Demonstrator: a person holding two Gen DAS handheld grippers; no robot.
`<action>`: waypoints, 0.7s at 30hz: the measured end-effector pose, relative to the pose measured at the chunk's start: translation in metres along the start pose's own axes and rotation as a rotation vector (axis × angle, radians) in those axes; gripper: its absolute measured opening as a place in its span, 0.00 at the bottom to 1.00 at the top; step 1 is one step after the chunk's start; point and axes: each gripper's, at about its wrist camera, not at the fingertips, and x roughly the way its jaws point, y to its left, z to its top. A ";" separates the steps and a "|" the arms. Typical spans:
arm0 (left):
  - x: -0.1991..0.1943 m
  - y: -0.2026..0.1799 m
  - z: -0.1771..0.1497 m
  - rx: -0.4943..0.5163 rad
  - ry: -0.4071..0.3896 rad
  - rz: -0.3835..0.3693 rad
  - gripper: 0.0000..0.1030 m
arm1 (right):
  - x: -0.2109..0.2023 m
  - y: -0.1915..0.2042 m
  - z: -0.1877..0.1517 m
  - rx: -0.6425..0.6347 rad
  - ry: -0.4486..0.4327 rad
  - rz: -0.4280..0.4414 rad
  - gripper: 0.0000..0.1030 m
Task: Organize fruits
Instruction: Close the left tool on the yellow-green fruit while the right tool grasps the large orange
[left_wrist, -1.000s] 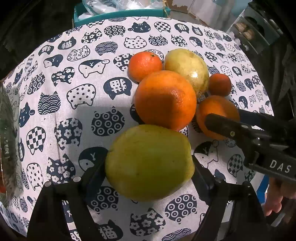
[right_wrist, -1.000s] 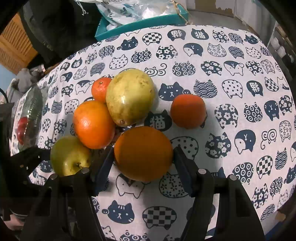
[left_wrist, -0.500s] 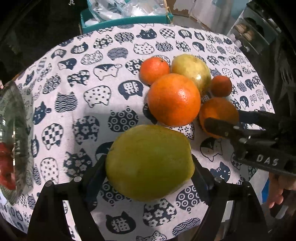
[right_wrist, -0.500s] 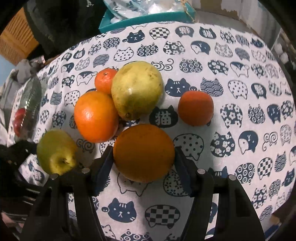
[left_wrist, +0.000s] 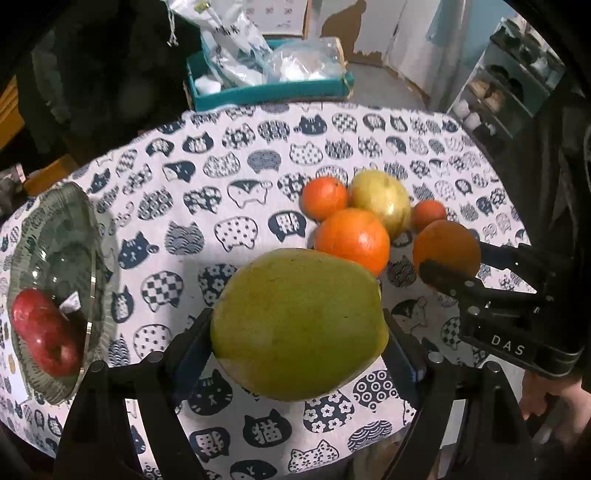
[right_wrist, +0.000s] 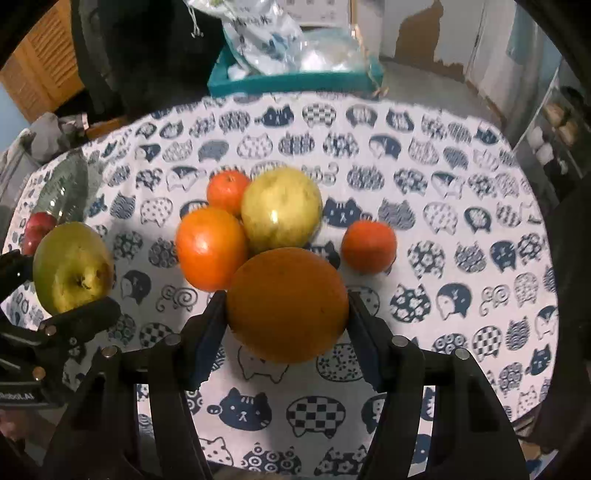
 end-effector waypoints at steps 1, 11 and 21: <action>-0.005 0.002 0.001 0.001 -0.012 0.003 0.83 | -0.005 0.001 0.002 -0.002 -0.012 0.001 0.62; -0.045 0.010 0.009 -0.002 -0.101 0.019 0.83 | -0.044 0.013 0.014 -0.021 -0.111 0.005 0.62; -0.077 0.025 0.013 -0.017 -0.171 0.022 0.83 | -0.080 0.028 0.026 -0.051 -0.201 0.009 0.62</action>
